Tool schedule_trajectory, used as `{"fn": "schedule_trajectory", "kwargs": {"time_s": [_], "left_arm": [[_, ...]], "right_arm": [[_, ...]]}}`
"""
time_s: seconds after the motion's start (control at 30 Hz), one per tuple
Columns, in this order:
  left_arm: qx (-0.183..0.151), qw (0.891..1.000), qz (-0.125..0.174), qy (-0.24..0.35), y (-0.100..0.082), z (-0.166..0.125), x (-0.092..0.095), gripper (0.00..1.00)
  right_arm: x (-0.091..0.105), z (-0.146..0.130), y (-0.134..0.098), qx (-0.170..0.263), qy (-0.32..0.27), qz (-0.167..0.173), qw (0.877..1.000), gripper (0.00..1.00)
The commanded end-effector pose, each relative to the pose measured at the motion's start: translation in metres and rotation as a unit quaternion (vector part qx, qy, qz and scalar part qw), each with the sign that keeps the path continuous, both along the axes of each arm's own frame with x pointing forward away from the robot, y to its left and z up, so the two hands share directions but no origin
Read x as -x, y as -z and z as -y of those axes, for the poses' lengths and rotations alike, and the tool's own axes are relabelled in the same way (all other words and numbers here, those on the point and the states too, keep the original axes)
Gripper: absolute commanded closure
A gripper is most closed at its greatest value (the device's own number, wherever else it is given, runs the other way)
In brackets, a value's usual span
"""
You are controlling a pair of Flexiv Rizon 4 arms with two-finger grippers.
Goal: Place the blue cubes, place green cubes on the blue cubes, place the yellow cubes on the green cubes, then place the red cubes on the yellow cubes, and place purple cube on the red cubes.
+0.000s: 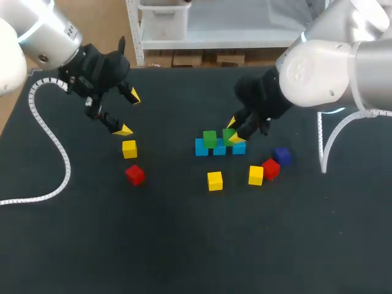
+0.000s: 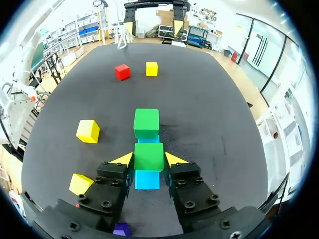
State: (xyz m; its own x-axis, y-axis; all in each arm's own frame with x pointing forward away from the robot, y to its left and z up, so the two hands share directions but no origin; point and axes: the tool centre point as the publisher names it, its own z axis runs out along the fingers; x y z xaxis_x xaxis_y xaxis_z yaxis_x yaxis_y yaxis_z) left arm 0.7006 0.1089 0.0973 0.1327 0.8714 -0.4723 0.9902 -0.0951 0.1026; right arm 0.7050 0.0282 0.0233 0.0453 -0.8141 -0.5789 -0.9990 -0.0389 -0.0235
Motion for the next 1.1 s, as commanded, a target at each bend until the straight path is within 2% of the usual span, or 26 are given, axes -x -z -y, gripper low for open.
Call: {"fn": "schedule_trajectory", "kwargs": {"time_s": [0.03,0.2,0.47,0.53,0.57,0.8,1.1], "left_arm": [[0.0,1.0,0.0,0.002,0.0,0.0,-0.002,0.0],[0.0,1.0,0.0,0.002,0.0,0.0,-0.002,0.0],[0.0,1.0,0.0,0.002,0.0,0.0,-0.002,0.0],[0.0,1.0,0.0,0.002,0.0,0.0,-0.002,0.0],[0.0,1.0,0.0,0.002,0.0,0.0,-0.002,0.0],[0.0,1.0,0.0,0.002,0.0,0.0,-0.002,0.0],[0.0,1.0,0.0,0.002,0.0,0.0,-0.002,0.0]], "right_arm": [[-0.001,0.0,0.002,-0.002,-0.001,-0.002,1.0,0.81],[-0.001,0.0,0.002,-0.002,0.0,-0.002,1.0,0.76],[-0.002,0.001,0.002,-0.002,0.0,-0.004,1.0,0.51],[-0.003,0.001,0.001,-0.002,0.0,-0.004,1.0,0.11],[-0.003,0.001,0.001,-0.002,-0.001,-0.005,1.0,0.0],[-0.004,0.005,-0.003,-0.002,0.002,-0.008,1.0,0.0],[0.003,0.029,-0.031,-0.021,0.026,-0.017,0.999,0.0]]}}
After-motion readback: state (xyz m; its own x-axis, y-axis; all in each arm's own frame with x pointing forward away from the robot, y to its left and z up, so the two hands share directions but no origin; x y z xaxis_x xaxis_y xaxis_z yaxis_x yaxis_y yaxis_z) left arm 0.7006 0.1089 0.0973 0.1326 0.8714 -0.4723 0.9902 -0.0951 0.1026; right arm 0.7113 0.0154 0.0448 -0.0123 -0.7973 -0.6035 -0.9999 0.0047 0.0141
